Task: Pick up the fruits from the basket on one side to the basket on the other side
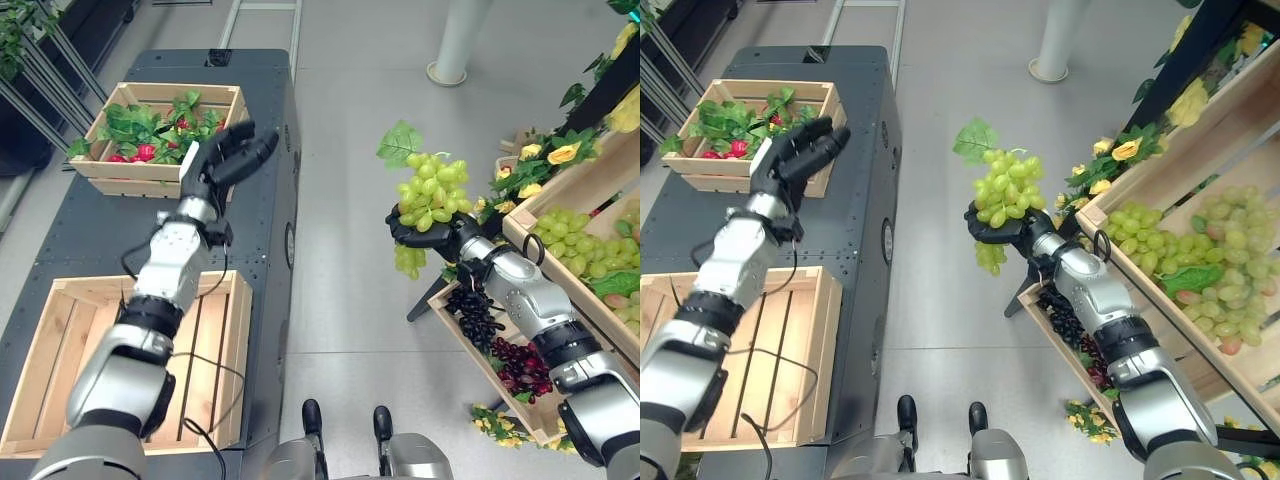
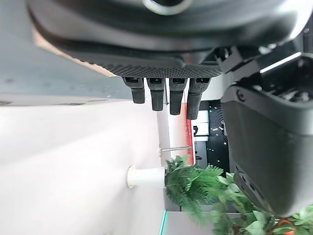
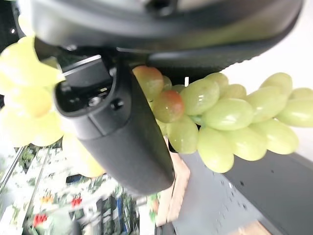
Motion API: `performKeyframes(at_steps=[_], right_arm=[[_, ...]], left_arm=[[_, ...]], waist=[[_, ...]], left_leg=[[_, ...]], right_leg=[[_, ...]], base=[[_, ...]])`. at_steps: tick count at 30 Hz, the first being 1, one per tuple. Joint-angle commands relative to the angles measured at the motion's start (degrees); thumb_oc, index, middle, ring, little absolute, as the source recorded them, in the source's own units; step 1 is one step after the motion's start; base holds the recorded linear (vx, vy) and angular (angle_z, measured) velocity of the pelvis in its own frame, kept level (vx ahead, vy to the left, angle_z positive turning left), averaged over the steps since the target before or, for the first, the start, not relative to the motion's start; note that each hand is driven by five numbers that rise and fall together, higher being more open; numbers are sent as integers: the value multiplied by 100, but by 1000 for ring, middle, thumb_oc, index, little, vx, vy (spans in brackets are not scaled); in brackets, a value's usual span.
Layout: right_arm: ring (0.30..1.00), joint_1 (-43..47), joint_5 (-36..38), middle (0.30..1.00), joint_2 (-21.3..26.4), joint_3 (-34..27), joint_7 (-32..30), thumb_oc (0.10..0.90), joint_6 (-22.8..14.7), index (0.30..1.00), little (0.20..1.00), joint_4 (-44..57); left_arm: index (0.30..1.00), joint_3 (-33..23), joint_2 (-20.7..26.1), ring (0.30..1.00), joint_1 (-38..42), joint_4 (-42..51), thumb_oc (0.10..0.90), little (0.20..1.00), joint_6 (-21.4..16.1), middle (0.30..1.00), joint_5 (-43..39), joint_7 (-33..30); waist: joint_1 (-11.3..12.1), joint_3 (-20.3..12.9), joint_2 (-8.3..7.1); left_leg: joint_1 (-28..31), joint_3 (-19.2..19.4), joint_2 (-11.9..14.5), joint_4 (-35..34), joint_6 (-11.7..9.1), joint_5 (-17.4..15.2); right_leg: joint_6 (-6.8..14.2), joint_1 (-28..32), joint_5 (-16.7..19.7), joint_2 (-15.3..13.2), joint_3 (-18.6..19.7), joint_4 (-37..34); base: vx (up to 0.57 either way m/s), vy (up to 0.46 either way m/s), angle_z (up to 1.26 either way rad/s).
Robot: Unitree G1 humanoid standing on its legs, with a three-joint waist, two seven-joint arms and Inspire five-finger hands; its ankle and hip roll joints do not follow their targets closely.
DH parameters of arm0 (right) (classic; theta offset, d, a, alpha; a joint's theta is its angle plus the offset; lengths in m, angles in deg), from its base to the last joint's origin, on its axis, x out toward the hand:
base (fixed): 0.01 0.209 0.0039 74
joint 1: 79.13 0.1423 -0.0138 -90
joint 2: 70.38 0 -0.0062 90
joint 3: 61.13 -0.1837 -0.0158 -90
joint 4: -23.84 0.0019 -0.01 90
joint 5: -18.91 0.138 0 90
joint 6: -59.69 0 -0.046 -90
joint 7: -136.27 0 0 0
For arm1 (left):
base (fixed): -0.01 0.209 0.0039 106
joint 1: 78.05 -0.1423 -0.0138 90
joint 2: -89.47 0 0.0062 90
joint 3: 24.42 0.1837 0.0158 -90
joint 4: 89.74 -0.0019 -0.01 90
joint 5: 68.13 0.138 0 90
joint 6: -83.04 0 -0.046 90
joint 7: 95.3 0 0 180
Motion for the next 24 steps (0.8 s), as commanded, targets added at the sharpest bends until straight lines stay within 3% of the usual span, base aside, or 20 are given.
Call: performKeyframes(at_steps=[1,3,11,19,24], right_arm=[[300,-207,-167,300,-9,-271,443,400,-442,300,300,282],[300,-403,-323,300,20,-347,625,400,-246,300,300,736],[300,-657,-277,300,533,-411,1224,400,269,300,300,1881],[300,-1092,-129,300,1152,-795,1485,400,446,300,300,2737],[300,-1545,-19,300,1524,-1236,1526,400,358,300,300,3271]], left_arm=[[900,-154,-295,900,-272,-161,800,900,-755,900,123,-77],[900,-164,-660,900,-710,-55,800,900,-713,900,274,-131],[900,-90,-1037,900,-1238,-341,800,900,-596,900,437,-192],[900,-127,-1211,900,-1526,-893,800,900,-594,900,571,-259],[900,-92,-1288,900,-1509,-1339,800,900,-733,900,773,-374]], waist=[[-59,-1506,98],[-88,-1486,37],[-261,-1433,-125],[-513,-1409,-239],[-837,-1345,-313]], left_leg=[[422,58,-254,15,-47,-1136],[440,121,-249,15,-27,-1151],[460,379,-258,15,24,-1168],[470,688,-250,18,73,-1184],[481,926,-202,74,123,-1243]], right_leg=[[-144,-227,-12,259,24,2],[-125,-236,12,275,89,2],[-61,-327,132,324,327,2],[5,-480,257,388,669,2],[46,-598,317,487,1009,75]], base=[[34,33,-10],[46,48,-12],[28,53,-12],[9,45,-27],[-5,39,-36]])
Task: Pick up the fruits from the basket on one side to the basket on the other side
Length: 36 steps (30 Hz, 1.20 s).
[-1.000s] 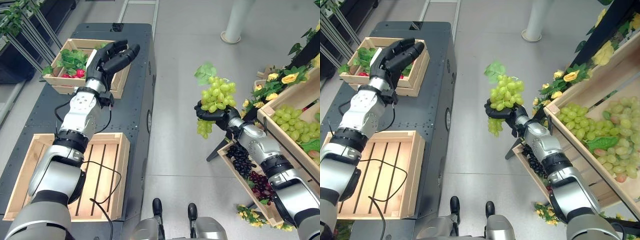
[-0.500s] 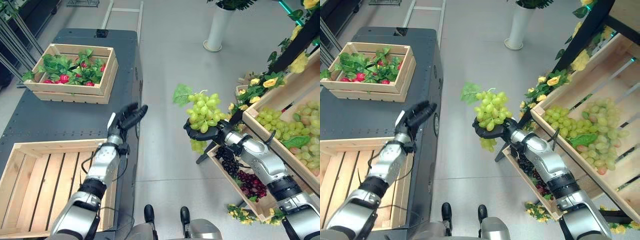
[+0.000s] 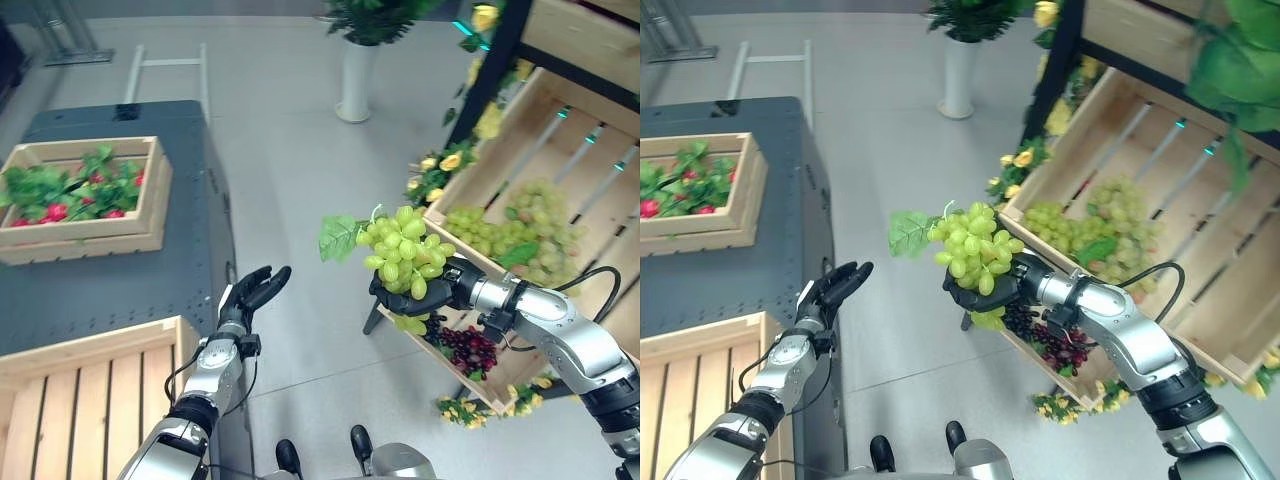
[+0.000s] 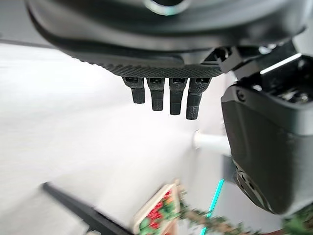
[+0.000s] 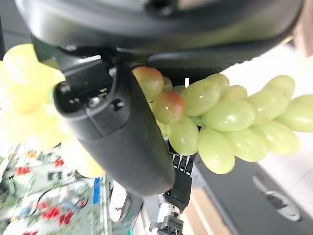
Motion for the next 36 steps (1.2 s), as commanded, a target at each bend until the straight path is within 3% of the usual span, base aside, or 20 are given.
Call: performKeyframes(at_steps=[1,6,15,19,28,36], right_arm=[[300,75,506,300,249,-803,132,400,-569,300,300,426],[300,-479,663,300,494,-1464,110,400,-843,300,300,656],[300,-1036,734,300,842,-2503,-289,400,-1218,300,300,603],[300,-1130,771,300,1070,-2736,-445,400,-1474,300,300,429],[300,-790,880,300,1597,-3040,-1043,400,-1659,300,300,-232],[300,-552,102,300,2022,-3118,-1515,400,-1891,300,300,-930]], left_arm=[[900,69,-72,900,386,-195,800,900,-715,900,416,-111],[900,79,-81,900,314,-301,800,900,-818,900,480,-91],[900,130,-183,900,57,-569,800,900,-852,900,604,53],[900,138,-180,900,-60,-627,800,900,-900,900,634,44],[900,85,-136,900,-161,-744,800,900,-947,900,656,84],[900,49,-123,900,-363,-713,800,900,-963,900,771,94]], waist=[[-30,-654,88],[-295,-624,128],[-545,-682,137],[-556,-732,123],[-482,-862,61],[-355,-941,4]], left_leg=[[349,-4,-238,132,100,-1068],[423,116,-213,173,144,-1249],[397,366,-175,225,159,-1345],[381,381,-169,227,162,-1367],[322,328,-152,256,163,-1402],[276,218,-146,219,172,-1379]], right_leg=[[-60,-312,101,483,65,97],[-4,-297,31,543,239,107],[23,-418,15,624,413,176],[26,-426,19,647,448,152],[43,-440,21,691,454,123],[61,-456,30,700,421,94]], base=[[-7,42,-40],[35,71,-29],[12,36,-15],[20,19,-12],[35,9,-1],[8,2,0]])
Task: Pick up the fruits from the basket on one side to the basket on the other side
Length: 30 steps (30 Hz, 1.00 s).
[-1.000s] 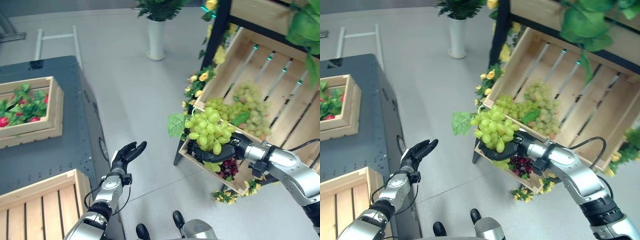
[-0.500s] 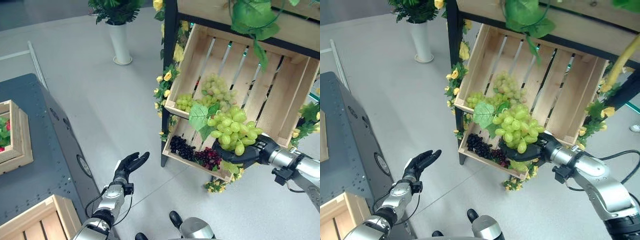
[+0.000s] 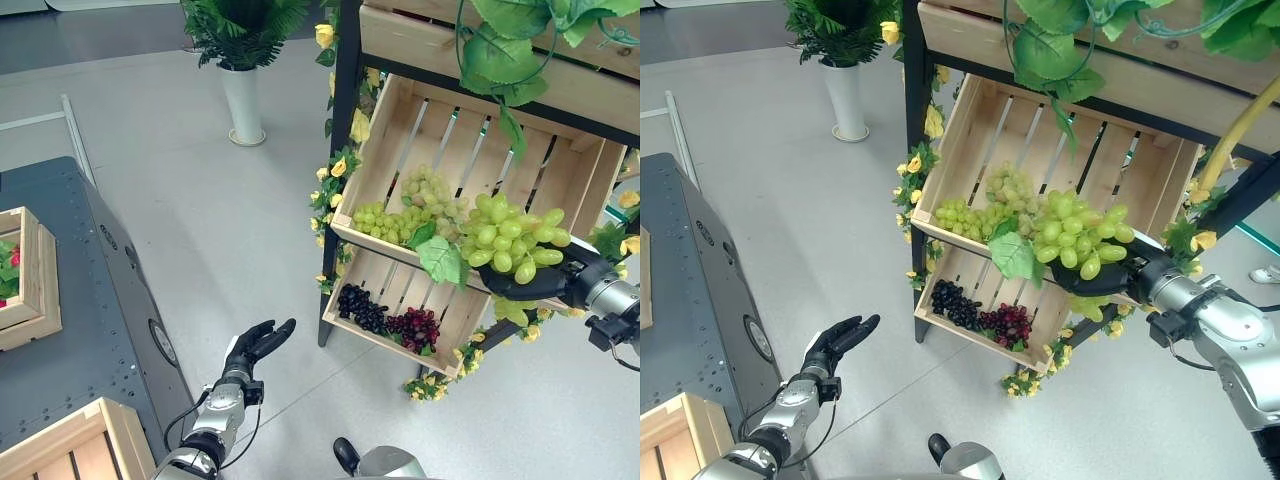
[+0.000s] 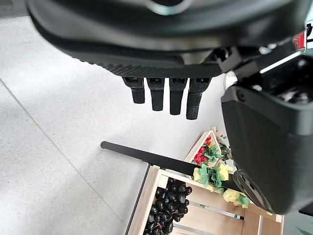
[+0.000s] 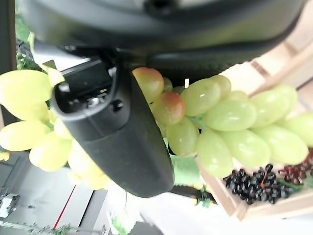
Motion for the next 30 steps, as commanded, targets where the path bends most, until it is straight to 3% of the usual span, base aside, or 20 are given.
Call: performKeyframes(at_steps=[1,11,17,30], right_arm=[[300,1159,-384,300,521,-1043,-748,400,-1070,300,300,-566],[300,1960,-859,300,823,-331,-954,400,-729,300,300,-1648],[300,2617,-705,300,870,125,-1114,400,-599,300,300,-2457],[300,4254,-779,300,1031,1165,-1297,400,-291,300,300,-3877]], left_arm=[[900,-9,225,900,260,70,800,900,-692,900,182,32],[900,11,232,900,228,73,800,900,-673,900,304,110],[900,47,234,900,234,105,800,900,-641,900,291,127],[900,149,221,900,252,93,800,900,-579,900,261,151]], waist=[[480,-283,40],[701,-312,-19],[834,-345,-74],[1059,-365,-52]], left_leg=[[319,-369,-288,218,238,-1210],[322,-568,-314,117,216,-1137],[287,-569,-318,69,168,-977],[290,-718,-336,58,126,-964]], right_leg=[[8,-119,-50,556,-208,93],[-5,-71,-40,548,-347,21],[-52,-101,39,524,-394,12],[-89,-47,1,489,-531,5]], base=[[0,0,0],[-9,-30,2],[-27,-35,5],[-18,-10,5]])
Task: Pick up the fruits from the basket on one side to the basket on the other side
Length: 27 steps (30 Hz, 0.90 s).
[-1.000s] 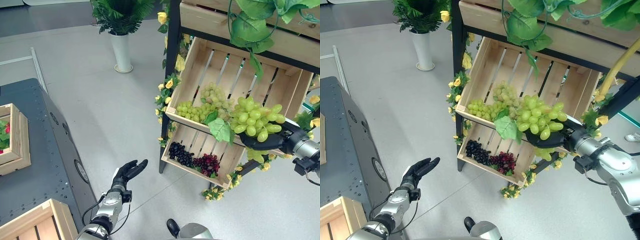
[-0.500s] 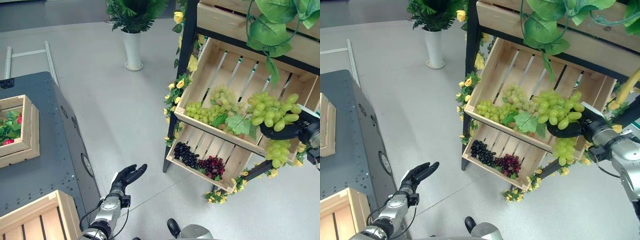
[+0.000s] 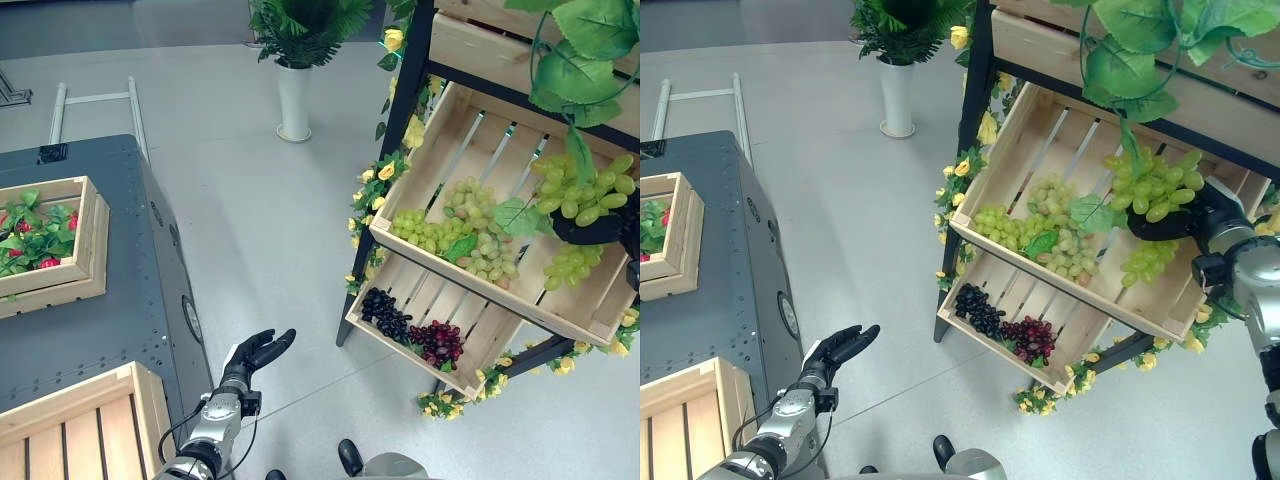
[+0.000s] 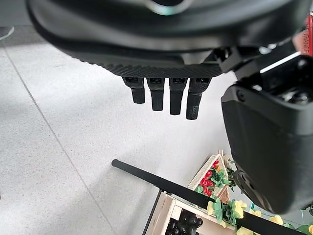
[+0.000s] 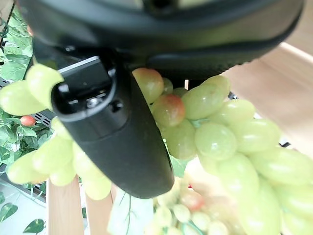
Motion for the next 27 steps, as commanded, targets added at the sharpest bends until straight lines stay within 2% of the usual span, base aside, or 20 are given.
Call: performKeyframes(at_steps=[1,4,7,8,9,16,19,22,27], right_arm=[[300,1372,-126,300,783,-46,-416,400,-262,300,300,-578],[300,1530,-291,300,779,118,-353,400,-248,300,300,-737],[300,1690,-505,300,703,317,36,400,8,300,300,-1088],[869,1718,-566,869,688,365,194,780,140,869,869,-1173],[900,1718,-587,900,672,382,244,800,177,900,900,-1226],[900,1958,-788,900,622,614,494,800,205,900,900,-1810],[900,1994,-899,900,648,647,516,800,212,900,900,-1789],[900,2019,-1145,900,761,704,365,800,-9,900,900,-1822],[900,1890,-1069,900,814,694,566,800,-50,900,900,-1561]], left_arm=[[900,159,197,900,385,183,800,900,-533,900,64,32],[900,158,187,900,397,203,800,900,-505,900,40,8],[900,132,180,900,405,197,800,900,-489,900,46,31],[900,121,176,900,413,197,800,900,-475,900,49,32],[900,113,171,900,412,194,800,900,-474,900,57,33],[900,144,191,900,502,218,800,900,-401,900,33,-15],[900,147,190,900,512,227,800,900,-405,900,19,-21],[900,155,160,900,502,262,800,900,-399,900,26,-33],[900,157,138,900,490,259,800,900,-427,900,-21,-33]], waist=[[381,-380,-83],[397,-388,-78],[453,-396,-84],[465,-393,-88],[471,-391,-88],[506,-360,-84],[490,-354,-80],[452,-365,-68],[383,-376,-47]], left_leg=[[413,-180,-286,57,109,-1011],[415,-194,-289,57,105,-1011],[417,-215,-286,57,97,-1010],[414,-225,-288,57,97,-1004],[413,-223,-288,57,98,-1003],[416,-214,-289,57,117,-1005],[418,-205,-293,57,116,-1005],[421,-168,-294,57,116,-1003],[426,-110,-289,60,109,-1000]], right_leg=[[-69,-36,12,493,-221,7],[-73,-28,1,487,-234,7],[-78,-16,-7,473,-262,7],[-86,-14,-4,470,-272,7],[-88,-14,-5,467,-274,7],[-105,-11,-5,466,-269,7],[-105,-17,-3,466,-267,12],[-113,-23,-2,475,-229,9],[-108,-51,-3,476,-194,30]], base=[[-8,18,5],[0,13,7],[1,2,1],[-1,10,3],[-2,7,4],[-1,3,3],[0,0,0],[0,0,0],[1,5,-1]])
